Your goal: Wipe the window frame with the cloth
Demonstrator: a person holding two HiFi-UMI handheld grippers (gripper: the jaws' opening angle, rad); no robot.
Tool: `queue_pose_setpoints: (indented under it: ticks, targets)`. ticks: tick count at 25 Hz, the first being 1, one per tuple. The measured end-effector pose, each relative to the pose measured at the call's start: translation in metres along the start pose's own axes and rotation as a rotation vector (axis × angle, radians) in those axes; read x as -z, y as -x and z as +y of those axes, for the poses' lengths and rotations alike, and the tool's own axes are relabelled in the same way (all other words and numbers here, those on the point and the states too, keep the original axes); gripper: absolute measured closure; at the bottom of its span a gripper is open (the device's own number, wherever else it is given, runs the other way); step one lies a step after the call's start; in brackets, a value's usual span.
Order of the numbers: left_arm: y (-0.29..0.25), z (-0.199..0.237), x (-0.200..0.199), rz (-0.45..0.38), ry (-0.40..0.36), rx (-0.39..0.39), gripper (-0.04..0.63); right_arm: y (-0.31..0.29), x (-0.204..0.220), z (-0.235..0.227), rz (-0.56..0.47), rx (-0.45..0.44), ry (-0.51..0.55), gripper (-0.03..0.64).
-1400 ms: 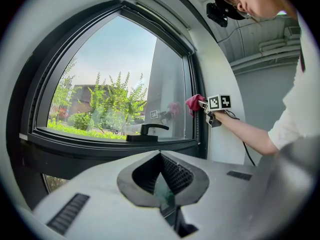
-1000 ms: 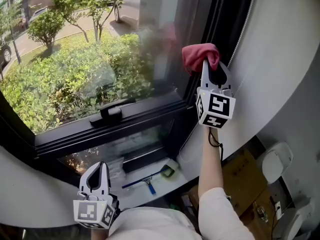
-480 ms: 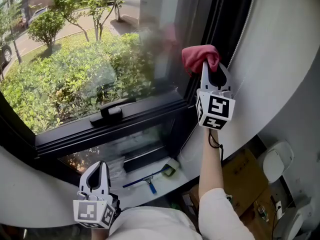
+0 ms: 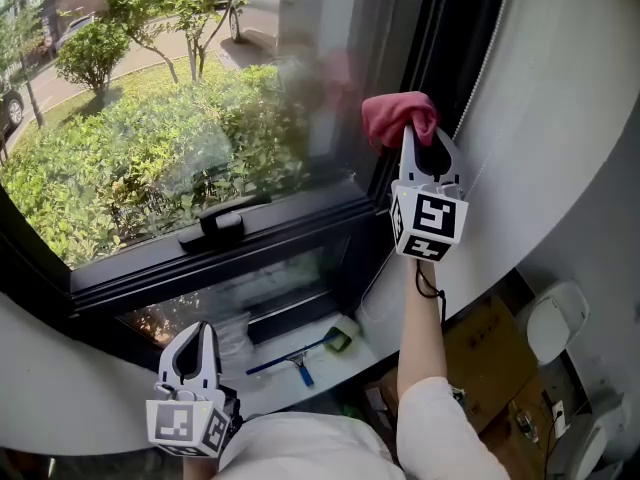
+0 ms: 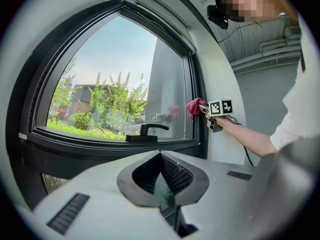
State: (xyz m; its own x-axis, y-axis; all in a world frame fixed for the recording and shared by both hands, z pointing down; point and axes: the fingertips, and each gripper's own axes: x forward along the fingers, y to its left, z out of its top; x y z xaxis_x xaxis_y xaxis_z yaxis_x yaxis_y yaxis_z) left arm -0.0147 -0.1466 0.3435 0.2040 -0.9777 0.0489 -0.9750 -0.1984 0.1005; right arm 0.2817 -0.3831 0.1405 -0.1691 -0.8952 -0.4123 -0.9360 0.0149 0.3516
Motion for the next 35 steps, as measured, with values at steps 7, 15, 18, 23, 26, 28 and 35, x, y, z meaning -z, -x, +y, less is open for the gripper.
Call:
queue_pose_setpoints:
  ticks: [7,15,18,23,26,28,35]
  targets:
    - [-0.001,-0.001,0.001,0.002,-0.002,0.000,0.588,0.002,0.004,0.002,0.005,-0.003,0.003,0.529]
    - [-0.002,-0.001,0.000,0.004,-0.006,0.001,0.588,0.005,0.011,0.004,0.010,-0.003,0.008,0.529]
    - [-0.001,-0.002,-0.001,0.003,-0.007,0.005,0.588,0.007,0.013,0.005,0.014,-0.005,0.008,0.529]
    - [-0.002,-0.002,-0.002,0.004,-0.008,0.008,0.588,0.008,0.018,0.008,0.018,-0.009,0.011,0.529]
    - [-0.002,-0.003,-0.001,0.005,-0.007,0.007,0.588,0.009,0.020,0.008,0.022,-0.010,0.007,0.529]
    - [-0.002,-0.003,-0.001,0.005,-0.007,0.007,0.588,0.009,0.021,0.009,0.021,-0.011,0.007,0.529]
    - [-0.001,-0.005,-0.004,0.000,-0.011,0.010,0.588,0.013,0.027,0.011,0.032,-0.019,0.013,0.529]
